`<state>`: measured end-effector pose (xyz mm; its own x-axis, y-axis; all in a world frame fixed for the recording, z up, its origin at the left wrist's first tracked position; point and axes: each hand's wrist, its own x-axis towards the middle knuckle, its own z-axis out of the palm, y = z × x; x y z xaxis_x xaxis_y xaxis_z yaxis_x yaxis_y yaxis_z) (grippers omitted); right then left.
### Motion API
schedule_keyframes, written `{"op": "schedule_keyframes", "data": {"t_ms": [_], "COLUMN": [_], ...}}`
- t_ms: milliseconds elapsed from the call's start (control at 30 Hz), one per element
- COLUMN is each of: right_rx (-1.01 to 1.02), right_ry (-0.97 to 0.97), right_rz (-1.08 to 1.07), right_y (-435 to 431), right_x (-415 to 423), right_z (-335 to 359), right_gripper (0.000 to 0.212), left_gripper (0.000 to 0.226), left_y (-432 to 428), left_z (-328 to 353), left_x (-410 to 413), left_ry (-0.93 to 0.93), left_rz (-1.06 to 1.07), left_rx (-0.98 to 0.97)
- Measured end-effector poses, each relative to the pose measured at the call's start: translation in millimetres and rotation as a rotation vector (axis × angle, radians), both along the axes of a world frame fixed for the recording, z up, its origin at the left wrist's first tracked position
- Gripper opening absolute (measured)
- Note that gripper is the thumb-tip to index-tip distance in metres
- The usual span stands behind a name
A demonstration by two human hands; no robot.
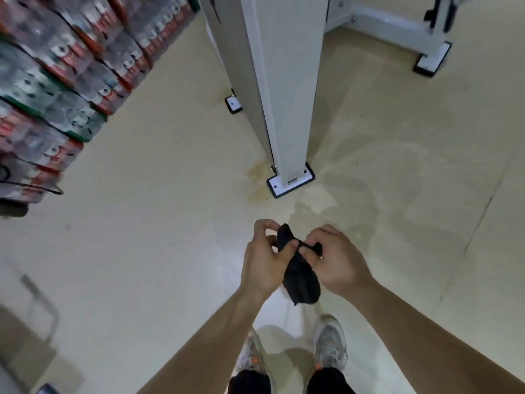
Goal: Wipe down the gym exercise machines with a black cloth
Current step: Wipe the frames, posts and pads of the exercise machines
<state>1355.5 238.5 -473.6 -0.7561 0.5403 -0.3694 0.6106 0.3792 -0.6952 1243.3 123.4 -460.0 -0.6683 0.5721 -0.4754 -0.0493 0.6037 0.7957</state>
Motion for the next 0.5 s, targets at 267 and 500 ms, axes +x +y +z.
{"op": "schedule_keyframes", "data": {"t_ms": [267, 500], "right_rx": [0.042, 0.121], "right_ry": [-0.117, -0.075], "right_rz": [0.06, 0.064], "right_y": [-3.2, -12.6], "right_x": [35.1, 43.4], "right_z": [256.4, 430.7], "right_gripper": [0.023, 0.017], "left_gripper": [0.009, 0.012], "left_y": [-22.5, -61.0], "left_z": [224.2, 375.5], "left_x": [19.2, 7.7], "left_ry": [0.044, 0.215], "left_rz": [-0.218, -0.382], "left_rx": [0.053, -0.051]}}
